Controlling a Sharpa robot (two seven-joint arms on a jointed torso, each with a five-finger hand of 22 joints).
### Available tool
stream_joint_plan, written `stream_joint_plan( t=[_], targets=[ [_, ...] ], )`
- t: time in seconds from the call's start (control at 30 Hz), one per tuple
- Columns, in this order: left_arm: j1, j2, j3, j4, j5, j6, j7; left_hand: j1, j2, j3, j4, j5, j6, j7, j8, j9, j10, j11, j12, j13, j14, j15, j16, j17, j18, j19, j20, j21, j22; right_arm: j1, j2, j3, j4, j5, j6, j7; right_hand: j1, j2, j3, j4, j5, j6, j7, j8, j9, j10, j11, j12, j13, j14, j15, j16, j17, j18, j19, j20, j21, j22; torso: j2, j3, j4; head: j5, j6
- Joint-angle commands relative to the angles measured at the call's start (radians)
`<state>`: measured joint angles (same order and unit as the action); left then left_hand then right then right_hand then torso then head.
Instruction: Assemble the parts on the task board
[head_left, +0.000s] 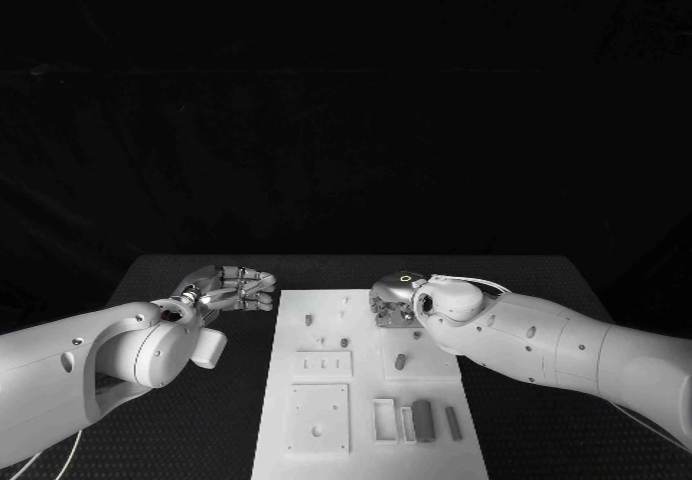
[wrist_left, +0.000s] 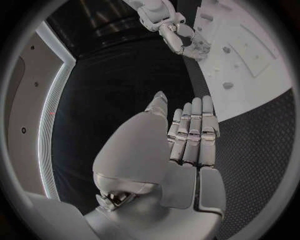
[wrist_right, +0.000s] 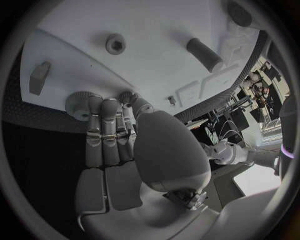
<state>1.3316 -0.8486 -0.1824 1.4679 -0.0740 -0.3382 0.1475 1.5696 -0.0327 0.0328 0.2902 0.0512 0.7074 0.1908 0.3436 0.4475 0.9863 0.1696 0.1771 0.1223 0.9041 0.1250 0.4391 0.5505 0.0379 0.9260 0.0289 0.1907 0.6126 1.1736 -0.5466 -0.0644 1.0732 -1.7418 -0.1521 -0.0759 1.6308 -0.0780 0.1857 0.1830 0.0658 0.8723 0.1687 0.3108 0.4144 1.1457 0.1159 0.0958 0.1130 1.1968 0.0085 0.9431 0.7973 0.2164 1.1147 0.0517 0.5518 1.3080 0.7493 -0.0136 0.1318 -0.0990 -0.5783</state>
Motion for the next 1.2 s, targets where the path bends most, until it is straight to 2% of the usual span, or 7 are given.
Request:
stream_joint_plan(
  t=[0.03, 0.23, 0.4, 0.43, 0.5, 0.57, 1.2],
  targets=[
    [0.002, 0.0, 0.001, 0.002, -0.007, 0.016, 0.002, -0.009, -0.002, -0.007, 0.0, 0.002, 0.009, 0.029, -0.004, -0.002, 0.006, 0.004, -0.004, -0.001, 0.006, 0.0, -0.006, 0.001, 0.021, 0.007, -0.003, -0.005, -0.002, -0.013, -0.003, -0.008, -0.004, -0.019, 0.056, -0.018, 0.005, -0.006, 0.007, -0.018, -0.003, 0.01, -0.001, 0.005, 0.0, 0.014, -0.003, 0.001, -0.002, 0.003, -0.008, 0.008, -0.002, 0.045, -0.002, -0.004, 0.01, 0.025, 0.003, -0.0004, 0.0001, 0.001, 0.001],
    [0.002, -0.001, 0.001, 0.003, -0.015, 0.014, 0.0, -0.005, -0.004, -0.007, -0.001, 0.002, 0.009, 0.028, -0.005, -0.003, 0.006, 0.004, -0.006, -0.001, 0.006, -0.001, -0.008, 0.003, 0.021, 0.007, -0.004, -0.006, -0.002, -0.014, -0.002, -0.008, -0.007, -0.019, 0.041, -0.018, 0.011, -0.012, 0.06, -0.064, -0.002, 0.036, -0.009, 0.012, 0.004, 0.042, -0.012, 0.007, 0.0, 0.014, -0.016, 0.026, -0.006, 0.045, 0.005, -0.005, 0.027, 0.024, 0.004, -0.0003, 0.0, 0.0, 0.002],
    [0.002, -0.001, 0.001, 0.003, -0.015, 0.014, 0.0, 0.003, -0.009, -0.008, -0.002, 0.002, 0.01, 0.027, -0.006, -0.004, 0.007, 0.004, -0.007, -0.001, 0.007, -0.001, -0.01, 0.005, 0.02, 0.007, -0.004, -0.008, -0.003, -0.015, -0.003, -0.008, -0.001, -0.027, -0.019, -0.025, -0.049, -0.01, 0.185, -0.169, -0.001, 0.096, -0.032, 0.037, 0.027, 0.114, -0.041, 0.031, 0.017, 0.047, -0.045, 0.067, -0.005, 0.045, 0.033, -0.021, 0.077, 0.026, 0.006, -0.0013, 0.0006, -0.001, 0.005],
    [0.002, -0.001, 0.001, 0.003, -0.015, 0.014, 0.0, 0.003, -0.009, -0.009, -0.002, 0.002, 0.011, 0.027, -0.006, -0.004, 0.008, 0.004, -0.008, -0.001, 0.007, -0.001, -0.011, 0.005, 0.02, 0.007, -0.004, -0.008, -0.003, -0.016, -0.003, -0.008, 0.001, -0.027, -0.029, -0.025, -0.079, -0.007, 0.22, -0.21, -0.001, 0.11, -0.039, 0.044, 0.036, 0.13, -0.047, 0.036, 0.023, 0.055, -0.053, 0.076, -0.005, 0.045, 0.042, -0.026, 0.091, 0.026, 0.006, -0.0012, 0.0007, -0.002, 0.006],
    [0.002, -0.002, 0.001, 0.004, -0.015, 0.014, 0.0, 0.004, -0.009, -0.009, -0.002, 0.002, 0.011, 0.027, -0.007, -0.005, 0.008, 0.004, -0.008, -0.001, 0.007, -0.001, -0.011, 0.006, 0.02, 0.007, -0.004, -0.008, -0.003, -0.016, -0.004, -0.008, 0.003, -0.027, -0.053, -0.023, -0.266, -0.001, 0.379, -0.408, -0.003, 0.128, -0.045, 0.05, 0.067, 0.15, -0.049, 0.033, 0.038, 0.068, -0.064, 0.096, -0.012, 0.045, 0.058, -0.037, 0.134, 0.026, 0.006, -0.0012, 0.0008, -0.002, 0.007],
    [0.002, -0.002, 0.001, 0.004, -0.015, 0.014, 0.0, 0.004, -0.009, -0.009, -0.002, 0.002, 0.011, 0.027, -0.007, -0.005, 0.008, 0.004, -0.008, -0.001, 0.007, -0.001, -0.011, 0.006, 0.02, 0.007, -0.004, -0.008, -0.003, -0.016, -0.005, -0.008, 0.006, -0.027, -0.065, -0.024, -0.329, 0.02, 0.438, -0.464, -0.003, 0.133, -0.048, 0.052, 0.079, 0.165, -0.055, 0.037, 0.046, 0.074, -0.062, 0.103, -0.015, 0.045, 0.068, -0.041, 0.146, 0.024, 0.007, -0.0015, 0.001, -0.002, 0.009],
    [0.004, -0.004, 0.001, 0.007, -0.015, 0.013, 0.0, 0.005, -0.01, -0.011, 0.0, 0.002, 0.012, 0.028, -0.008, -0.006, 0.008, 0.004, -0.01, -0.002, 0.008, 0.0, -0.013, 0.008, 0.02, 0.008, -0.003, -0.009, -0.003, -0.013, 0.014, 0.008, 0.028, -0.07, -0.235, -0.078, -0.388, -0.006, 0.537, -0.477, -0.004, 0.143, -0.058, 0.06, 0.128, 0.196, -0.072, 0.041, 0.073, 0.093, -0.076, 0.14, -0.017, 0.045, 0.09, -0.069, 0.197, 0.025, 0.009, -0.0028, 0.0013, -0.005, 0.026]
  ],
)
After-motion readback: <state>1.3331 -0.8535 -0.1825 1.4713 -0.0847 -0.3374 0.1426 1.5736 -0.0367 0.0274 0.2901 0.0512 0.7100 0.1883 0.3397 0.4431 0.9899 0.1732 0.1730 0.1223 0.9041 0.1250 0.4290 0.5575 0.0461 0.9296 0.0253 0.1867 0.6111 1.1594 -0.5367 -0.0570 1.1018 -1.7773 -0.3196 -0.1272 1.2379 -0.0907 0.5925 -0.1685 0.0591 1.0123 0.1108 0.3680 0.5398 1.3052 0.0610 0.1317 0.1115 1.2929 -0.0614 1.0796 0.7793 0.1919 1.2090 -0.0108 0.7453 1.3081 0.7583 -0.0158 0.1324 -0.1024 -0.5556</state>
